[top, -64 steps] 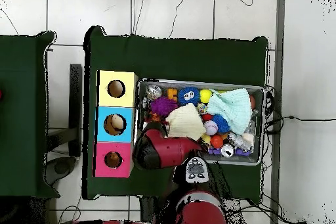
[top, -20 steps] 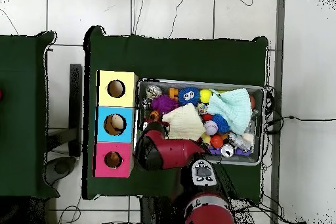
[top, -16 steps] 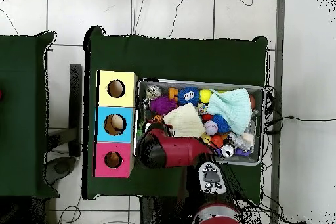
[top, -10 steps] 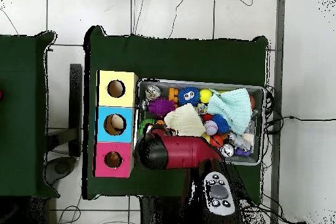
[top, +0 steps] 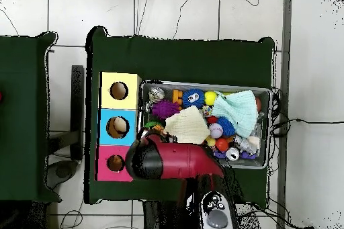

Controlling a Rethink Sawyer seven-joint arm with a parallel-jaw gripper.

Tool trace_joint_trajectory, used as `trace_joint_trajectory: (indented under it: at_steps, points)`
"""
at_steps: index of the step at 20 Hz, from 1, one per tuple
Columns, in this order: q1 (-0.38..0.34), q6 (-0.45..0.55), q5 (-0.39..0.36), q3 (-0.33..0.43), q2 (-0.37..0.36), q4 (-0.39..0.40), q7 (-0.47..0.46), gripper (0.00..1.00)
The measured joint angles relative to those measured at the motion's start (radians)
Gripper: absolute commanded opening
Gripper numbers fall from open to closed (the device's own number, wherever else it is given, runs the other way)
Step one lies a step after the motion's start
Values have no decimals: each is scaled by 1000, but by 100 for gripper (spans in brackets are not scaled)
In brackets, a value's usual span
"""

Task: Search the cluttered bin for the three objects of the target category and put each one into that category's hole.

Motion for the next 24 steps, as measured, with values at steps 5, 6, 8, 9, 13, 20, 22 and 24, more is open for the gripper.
trace_joint_trajectory:
  at_steps: [5, 6, 8, 9, 13, 20, 22, 24]
  points:
    - [69, 35, 31, -4, -56, 22, 0, 0]
    - [80, 36, 32, -6, -61, 24, 0, 0]
    - [90, 36, 31, -7, -66, 24, 0, 0]
    - [95, 36, 31, -8, -68, 25, 0, 0]
    - [93, 35, 31, -8, -70, 34, 0, 0]
    - [-7, -68, -3, -7, -40, 90, 0, 0]
    - [-26, -96, -19, -7, -29, 98, 0, 0]
    - [-44, -124, -35, -7, -16, 106, 0, 0]
